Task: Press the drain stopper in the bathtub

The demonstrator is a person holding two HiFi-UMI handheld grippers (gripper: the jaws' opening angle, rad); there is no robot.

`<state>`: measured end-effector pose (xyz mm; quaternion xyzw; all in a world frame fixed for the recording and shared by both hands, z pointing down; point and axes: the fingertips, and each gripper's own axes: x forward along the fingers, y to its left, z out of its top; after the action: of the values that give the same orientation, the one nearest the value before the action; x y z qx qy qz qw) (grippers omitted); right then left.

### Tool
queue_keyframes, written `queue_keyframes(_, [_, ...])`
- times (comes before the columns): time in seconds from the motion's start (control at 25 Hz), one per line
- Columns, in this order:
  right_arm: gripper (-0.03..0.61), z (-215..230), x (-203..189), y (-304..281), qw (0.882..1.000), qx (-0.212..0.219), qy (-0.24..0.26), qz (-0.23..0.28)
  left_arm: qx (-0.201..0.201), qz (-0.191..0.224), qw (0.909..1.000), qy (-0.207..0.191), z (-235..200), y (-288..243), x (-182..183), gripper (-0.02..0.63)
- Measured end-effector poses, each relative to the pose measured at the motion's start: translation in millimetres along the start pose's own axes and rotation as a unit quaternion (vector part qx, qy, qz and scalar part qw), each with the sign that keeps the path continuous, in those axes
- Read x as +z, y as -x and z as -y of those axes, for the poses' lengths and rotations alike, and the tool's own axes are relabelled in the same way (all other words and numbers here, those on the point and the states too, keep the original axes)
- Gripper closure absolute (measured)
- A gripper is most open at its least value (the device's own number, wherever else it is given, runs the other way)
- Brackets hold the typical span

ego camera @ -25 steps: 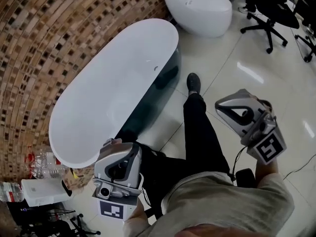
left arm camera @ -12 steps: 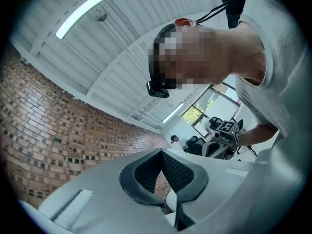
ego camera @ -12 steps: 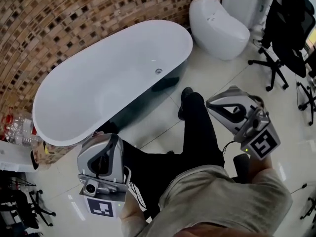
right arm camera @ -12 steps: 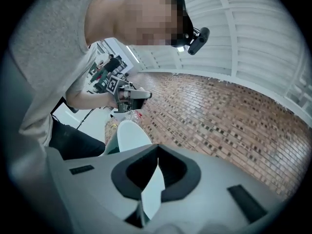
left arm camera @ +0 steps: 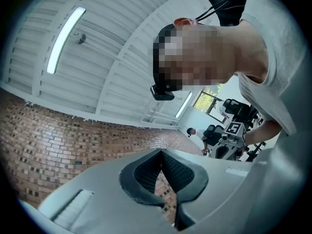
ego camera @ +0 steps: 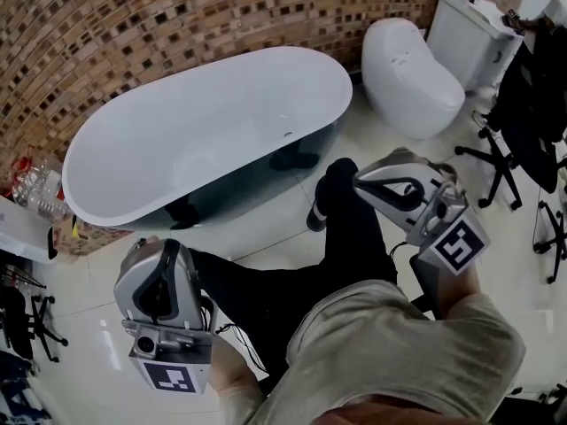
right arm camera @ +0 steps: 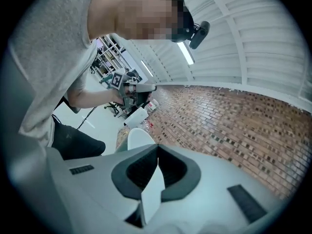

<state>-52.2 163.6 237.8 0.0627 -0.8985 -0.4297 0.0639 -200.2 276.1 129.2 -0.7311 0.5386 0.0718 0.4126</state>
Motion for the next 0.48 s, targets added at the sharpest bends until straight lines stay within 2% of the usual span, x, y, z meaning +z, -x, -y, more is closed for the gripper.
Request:
queue_keyframes(0.2, [0.578,9,-8,44,0.999,0.016,0.004,0.034,0.03,-0.011,0.9989,-0.035,34,-17,26,0.604])
queue_keyframes(0.48, [0.578,17,-19,91,0.996,0.041,0.015,0.074,0.069,0.015,0.9946,-0.075,84,-40,65,0.604])
